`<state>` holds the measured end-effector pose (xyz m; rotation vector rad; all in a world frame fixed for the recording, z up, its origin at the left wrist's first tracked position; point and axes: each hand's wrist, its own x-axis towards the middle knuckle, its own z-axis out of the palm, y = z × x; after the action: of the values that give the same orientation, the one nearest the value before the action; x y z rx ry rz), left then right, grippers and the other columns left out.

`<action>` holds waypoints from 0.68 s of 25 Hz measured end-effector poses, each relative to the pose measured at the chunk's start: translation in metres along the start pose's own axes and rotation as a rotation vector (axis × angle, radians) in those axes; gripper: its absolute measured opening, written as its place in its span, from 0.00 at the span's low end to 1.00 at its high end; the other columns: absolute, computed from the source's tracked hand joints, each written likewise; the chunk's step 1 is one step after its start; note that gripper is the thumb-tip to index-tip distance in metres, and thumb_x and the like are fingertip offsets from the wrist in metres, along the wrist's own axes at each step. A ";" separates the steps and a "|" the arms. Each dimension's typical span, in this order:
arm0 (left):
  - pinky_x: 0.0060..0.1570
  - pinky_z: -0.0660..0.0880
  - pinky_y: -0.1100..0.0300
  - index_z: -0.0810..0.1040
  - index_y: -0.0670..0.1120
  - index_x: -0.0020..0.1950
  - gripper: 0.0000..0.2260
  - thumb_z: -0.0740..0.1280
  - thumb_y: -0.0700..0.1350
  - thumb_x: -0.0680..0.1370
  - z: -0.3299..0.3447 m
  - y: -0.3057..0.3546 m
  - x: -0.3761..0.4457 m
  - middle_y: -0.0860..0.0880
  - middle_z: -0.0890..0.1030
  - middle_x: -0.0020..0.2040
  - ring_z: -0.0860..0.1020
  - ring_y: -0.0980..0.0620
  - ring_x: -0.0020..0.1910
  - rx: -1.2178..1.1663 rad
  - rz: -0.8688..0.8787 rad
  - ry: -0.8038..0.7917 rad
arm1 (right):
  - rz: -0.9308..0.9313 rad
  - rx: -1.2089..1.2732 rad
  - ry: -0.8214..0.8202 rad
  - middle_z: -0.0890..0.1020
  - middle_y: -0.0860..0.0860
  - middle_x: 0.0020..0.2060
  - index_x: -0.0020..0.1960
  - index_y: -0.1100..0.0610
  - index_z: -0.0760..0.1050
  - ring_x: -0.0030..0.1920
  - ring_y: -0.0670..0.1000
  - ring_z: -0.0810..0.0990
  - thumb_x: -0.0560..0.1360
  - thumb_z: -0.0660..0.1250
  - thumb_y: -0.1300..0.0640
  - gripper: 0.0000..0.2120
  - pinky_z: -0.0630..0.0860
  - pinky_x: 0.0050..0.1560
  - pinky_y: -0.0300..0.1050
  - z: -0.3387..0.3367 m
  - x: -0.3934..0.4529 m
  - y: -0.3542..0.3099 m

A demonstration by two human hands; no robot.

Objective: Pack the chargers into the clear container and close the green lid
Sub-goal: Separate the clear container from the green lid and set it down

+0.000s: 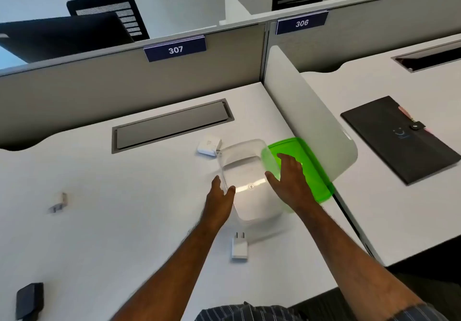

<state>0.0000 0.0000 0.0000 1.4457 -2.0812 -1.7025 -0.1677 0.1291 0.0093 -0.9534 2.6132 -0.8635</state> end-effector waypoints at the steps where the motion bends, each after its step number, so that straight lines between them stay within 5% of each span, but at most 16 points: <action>1: 0.65 0.74 0.49 0.61 0.50 0.79 0.25 0.64 0.51 0.83 0.001 0.001 0.001 0.45 0.74 0.75 0.75 0.41 0.71 0.016 0.012 0.001 | 0.064 -0.004 -0.023 0.72 0.58 0.70 0.75 0.59 0.64 0.70 0.62 0.68 0.77 0.68 0.50 0.30 0.68 0.67 0.56 0.000 0.003 0.005; 7: 0.57 0.72 0.57 0.64 0.50 0.78 0.22 0.61 0.44 0.83 0.007 0.002 0.004 0.45 0.77 0.71 0.77 0.45 0.62 0.026 0.012 -0.020 | 0.218 0.051 -0.166 0.80 0.58 0.64 0.70 0.55 0.69 0.63 0.61 0.78 0.82 0.59 0.52 0.17 0.75 0.58 0.54 0.001 0.006 0.019; 17: 0.55 0.72 0.58 0.66 0.54 0.77 0.21 0.63 0.49 0.83 -0.015 0.005 -0.006 0.58 0.75 0.61 0.75 0.55 0.58 -0.015 0.077 -0.001 | 0.134 0.008 -0.098 0.82 0.57 0.61 0.68 0.52 0.72 0.60 0.62 0.80 0.82 0.58 0.49 0.16 0.76 0.55 0.54 0.000 0.002 0.007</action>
<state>0.0088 -0.0069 0.0120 1.3427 -2.0915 -1.6862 -0.1724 0.1318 0.0049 -0.7869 2.5539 -0.7738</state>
